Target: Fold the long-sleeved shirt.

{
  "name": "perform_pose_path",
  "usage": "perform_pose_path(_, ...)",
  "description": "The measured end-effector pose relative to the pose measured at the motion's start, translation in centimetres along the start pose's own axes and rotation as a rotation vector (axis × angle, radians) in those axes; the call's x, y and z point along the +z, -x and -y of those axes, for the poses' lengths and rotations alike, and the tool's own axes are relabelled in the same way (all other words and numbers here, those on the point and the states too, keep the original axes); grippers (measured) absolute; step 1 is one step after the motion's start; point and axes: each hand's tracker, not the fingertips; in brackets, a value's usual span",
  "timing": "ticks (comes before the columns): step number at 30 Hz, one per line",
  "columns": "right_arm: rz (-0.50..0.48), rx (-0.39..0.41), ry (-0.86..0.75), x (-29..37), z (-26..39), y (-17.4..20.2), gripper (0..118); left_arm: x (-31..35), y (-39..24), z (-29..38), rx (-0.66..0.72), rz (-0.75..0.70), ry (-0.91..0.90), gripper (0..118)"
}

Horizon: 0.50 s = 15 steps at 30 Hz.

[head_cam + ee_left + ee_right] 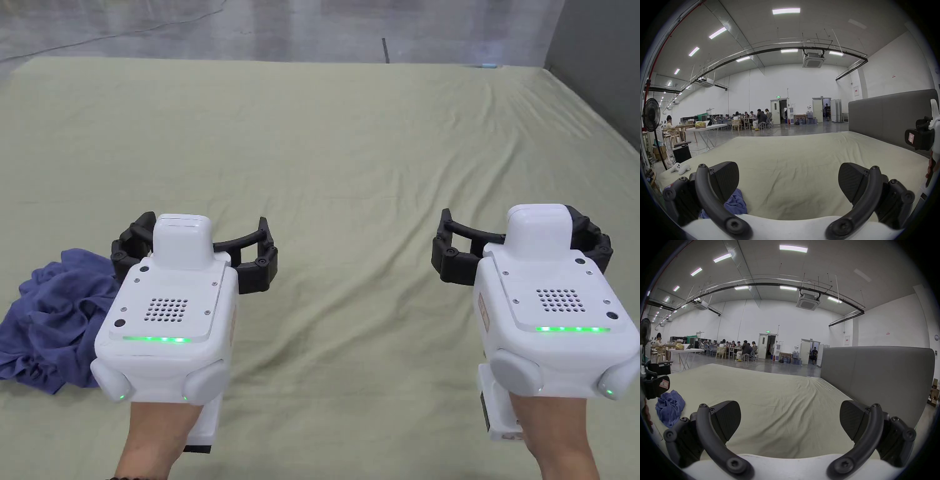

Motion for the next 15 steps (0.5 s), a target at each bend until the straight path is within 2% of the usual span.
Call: perform_pose_path(15, 0.004, -0.012, -0.001, 0.04, -0.25, -0.11, 118, 0.01, 0.08, -0.57, -0.004, 0.001, -0.011, 118)
